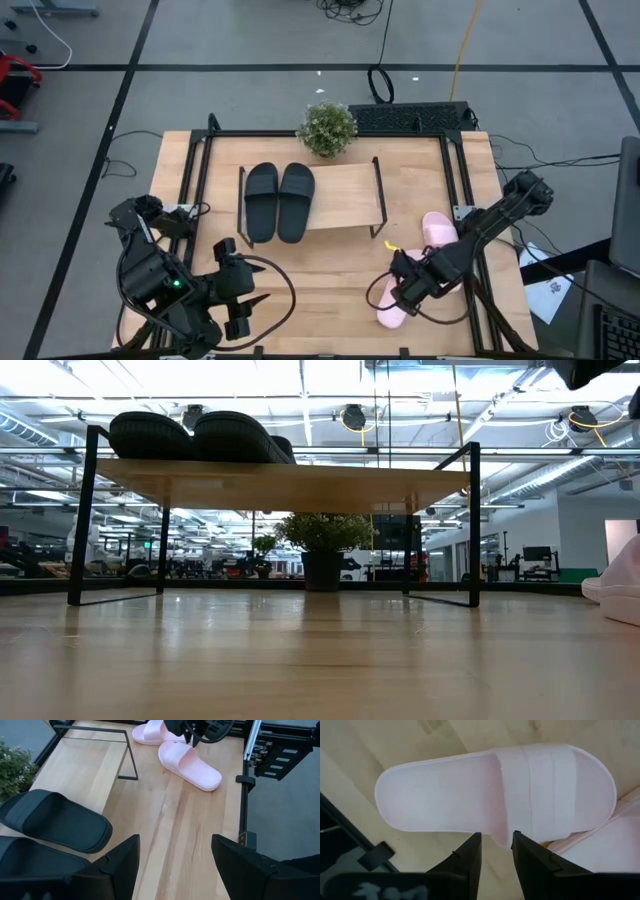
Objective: Pick and place slides into the shelf
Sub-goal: Put the bottom pink slide on the shelf
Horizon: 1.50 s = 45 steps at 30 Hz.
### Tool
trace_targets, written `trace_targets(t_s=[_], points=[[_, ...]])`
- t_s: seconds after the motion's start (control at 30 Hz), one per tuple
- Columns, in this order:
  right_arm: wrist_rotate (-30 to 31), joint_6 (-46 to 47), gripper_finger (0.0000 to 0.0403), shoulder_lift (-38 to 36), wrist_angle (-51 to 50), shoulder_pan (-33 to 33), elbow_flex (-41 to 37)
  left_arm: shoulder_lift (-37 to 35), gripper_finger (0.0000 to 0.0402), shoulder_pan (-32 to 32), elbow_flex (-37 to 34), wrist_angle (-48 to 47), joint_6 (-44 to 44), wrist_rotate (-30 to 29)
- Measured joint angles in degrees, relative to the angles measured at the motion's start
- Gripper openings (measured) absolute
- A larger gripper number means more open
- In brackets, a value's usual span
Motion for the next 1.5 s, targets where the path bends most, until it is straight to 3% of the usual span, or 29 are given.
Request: trace_targets(t_s=[0.43,0.83,1.27,1.5], points=[[-2.8,-3.4,0.0098,5.0,-1.1,-0.8,0.0,0.0,0.0243,0.0,0.0,0.0,1.5,-0.1],[1.6,-3.3,0.0098,6.5,-2.8,-2.0,0.0,0.0,0.0243,-0.3,-0.3,0.2,1.5,0.0],[1.8,-2.5,0.0098,6.5,-2.6,-1.9,0.0,0.1,0.0243,-0.7,-10.4,0.8,-0.8,0.4],[3.4,-1.6,0.0098,6.5,-3.6,-1.9,0.0,0.1,0.0243,-0.7,-11.4,1.7,-1.1,0.3]])
